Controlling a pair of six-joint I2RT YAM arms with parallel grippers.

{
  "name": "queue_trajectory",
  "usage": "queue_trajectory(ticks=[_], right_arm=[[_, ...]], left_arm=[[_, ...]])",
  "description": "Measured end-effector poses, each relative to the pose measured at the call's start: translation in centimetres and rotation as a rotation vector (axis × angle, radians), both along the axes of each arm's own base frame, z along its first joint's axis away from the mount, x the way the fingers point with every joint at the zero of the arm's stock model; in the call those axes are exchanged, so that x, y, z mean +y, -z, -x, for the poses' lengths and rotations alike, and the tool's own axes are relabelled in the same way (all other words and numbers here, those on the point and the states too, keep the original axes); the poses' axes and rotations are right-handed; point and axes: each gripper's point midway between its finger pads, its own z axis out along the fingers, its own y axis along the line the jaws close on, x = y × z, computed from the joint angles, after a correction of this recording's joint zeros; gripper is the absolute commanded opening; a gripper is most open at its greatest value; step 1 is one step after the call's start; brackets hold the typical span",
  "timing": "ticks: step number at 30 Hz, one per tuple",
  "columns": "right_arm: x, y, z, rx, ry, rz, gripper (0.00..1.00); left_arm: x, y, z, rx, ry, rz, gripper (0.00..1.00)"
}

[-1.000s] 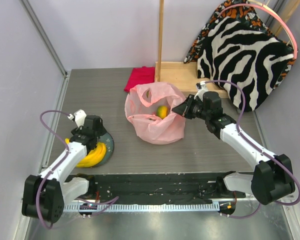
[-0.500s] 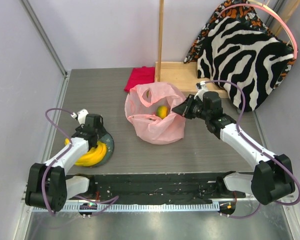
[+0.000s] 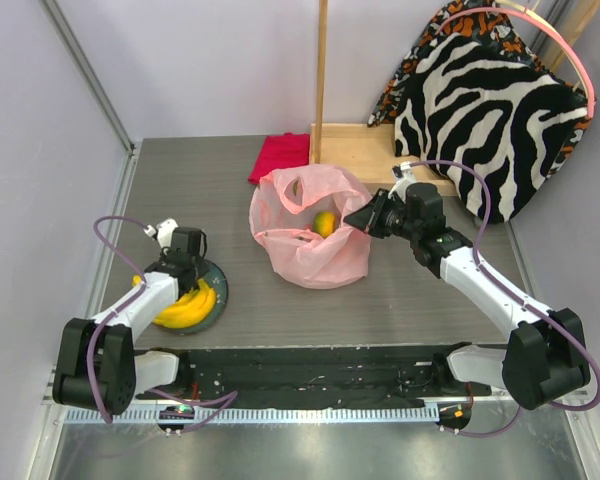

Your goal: Place the fruits into the plastic bag

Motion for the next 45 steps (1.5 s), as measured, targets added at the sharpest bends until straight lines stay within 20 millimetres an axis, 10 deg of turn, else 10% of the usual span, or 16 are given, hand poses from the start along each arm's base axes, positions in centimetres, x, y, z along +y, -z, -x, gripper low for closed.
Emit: queue_trajectory(ticks=[13, 31, 45], right_arm=[[0.0, 0.0, 0.0, 0.0, 0.0, 0.0, 0.01], [0.0, 0.0, 0.0, 0.0, 0.0, 0.0, 0.01], [0.0, -0.1, 0.0, -0.003, 0.001, -0.001, 0.01]], left_arm=[[-0.5, -2.1, -0.8, -0.048, 0.017, 0.024, 0.0], [-1.7, -8.4, -1.1, -0.198, 0.069, 0.099, 0.0], [-2.0, -19.9, 0.3, -0.445, 0.194, 0.072, 0.0]])
